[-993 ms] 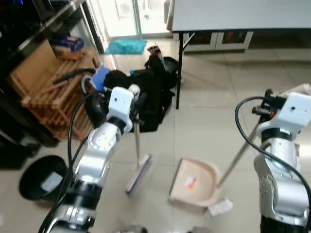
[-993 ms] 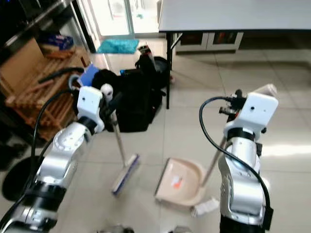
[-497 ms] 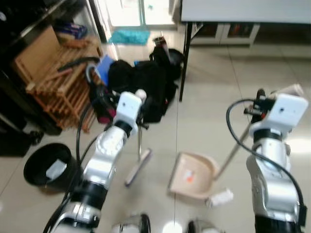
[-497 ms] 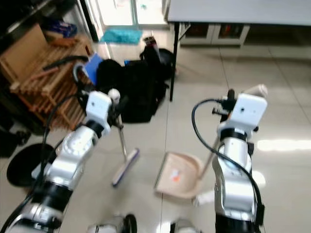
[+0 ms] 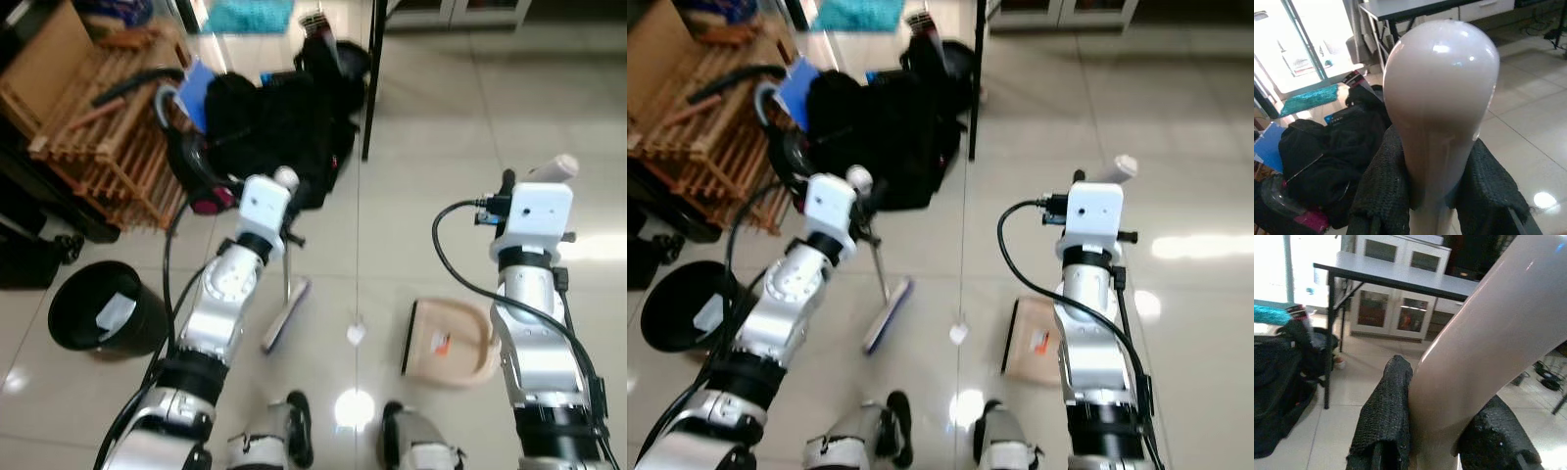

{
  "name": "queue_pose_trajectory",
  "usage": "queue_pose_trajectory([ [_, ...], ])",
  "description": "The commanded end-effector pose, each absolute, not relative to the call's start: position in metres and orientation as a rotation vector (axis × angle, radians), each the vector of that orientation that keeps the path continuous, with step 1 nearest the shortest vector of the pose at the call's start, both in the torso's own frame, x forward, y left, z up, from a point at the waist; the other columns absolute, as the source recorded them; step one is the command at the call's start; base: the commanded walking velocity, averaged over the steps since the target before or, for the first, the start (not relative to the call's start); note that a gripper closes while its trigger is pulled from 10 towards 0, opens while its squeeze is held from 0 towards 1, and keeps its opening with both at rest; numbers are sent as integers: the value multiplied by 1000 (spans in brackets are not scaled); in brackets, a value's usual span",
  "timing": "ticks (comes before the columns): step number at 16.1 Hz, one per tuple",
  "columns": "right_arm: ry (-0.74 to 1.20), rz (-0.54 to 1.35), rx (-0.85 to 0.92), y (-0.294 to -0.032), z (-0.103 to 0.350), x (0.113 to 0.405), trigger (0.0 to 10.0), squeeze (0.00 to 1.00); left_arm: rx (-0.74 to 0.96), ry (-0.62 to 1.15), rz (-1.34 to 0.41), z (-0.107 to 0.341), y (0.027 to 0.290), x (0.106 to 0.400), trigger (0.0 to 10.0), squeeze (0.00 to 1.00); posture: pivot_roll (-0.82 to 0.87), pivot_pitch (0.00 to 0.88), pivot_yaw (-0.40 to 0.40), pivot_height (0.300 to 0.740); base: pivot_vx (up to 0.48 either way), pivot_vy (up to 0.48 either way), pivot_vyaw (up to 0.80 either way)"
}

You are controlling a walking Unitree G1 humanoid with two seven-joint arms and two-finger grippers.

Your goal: Sweep floor

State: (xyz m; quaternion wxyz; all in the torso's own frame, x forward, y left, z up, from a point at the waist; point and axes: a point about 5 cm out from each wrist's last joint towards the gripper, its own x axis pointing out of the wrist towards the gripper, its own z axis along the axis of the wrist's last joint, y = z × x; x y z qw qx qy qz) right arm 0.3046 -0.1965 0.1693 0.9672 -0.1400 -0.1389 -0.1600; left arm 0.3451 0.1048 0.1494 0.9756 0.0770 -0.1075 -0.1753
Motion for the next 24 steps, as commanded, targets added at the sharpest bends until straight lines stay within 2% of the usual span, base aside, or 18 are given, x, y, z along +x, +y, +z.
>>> queue_pose_trajectory([
  [1, -319, -314, -284, -191, 172, 305, 10000, 0, 156, -246, -337, 154, 108, 346, 10000, 0, 47, 370, 135, 740, 0, 0, 0],
  [6, -312, -301, -238, -158, 153, 306, 10000, 0, 150, -219, -362, 145, 98, 351, 10000, 0, 46, 392, 135, 740, 0, 0, 0],
  [11, -332, -368, -238, -146, 151, 301, 10000, 0, 119, -235, -338, 144, 92, 353, 10000, 0, 40, 386, 134, 740, 0, 0, 0],
  [16, -358, -420, -179, -134, 145, 293, 10000, 0, -9, -248, -405, 152, 62, 357, 10000, 0, 36, 378, 152, 740, 0, 0, 0],
  [19, -345, -408, -143, -128, 140, 292, 10000, 0, -41, -258, -422, 157, 54, 359, 10000, 0, 38, 377, 154, 740, 0, 0, 0],
  [21, -347, -386, -56, -115, 134, 289, 10000, 0, -123, -284, -432, 172, 42, 364, 10000, 0, 43, 372, 161, 740, 0, 0, 0],
  [24, -344, -372, -32, -105, 131, 289, 10000, 0, -239, -303, -447, 185, 32, 366, 10000, 0, 53, 368, 164, 740, 0, 0, 0],
])
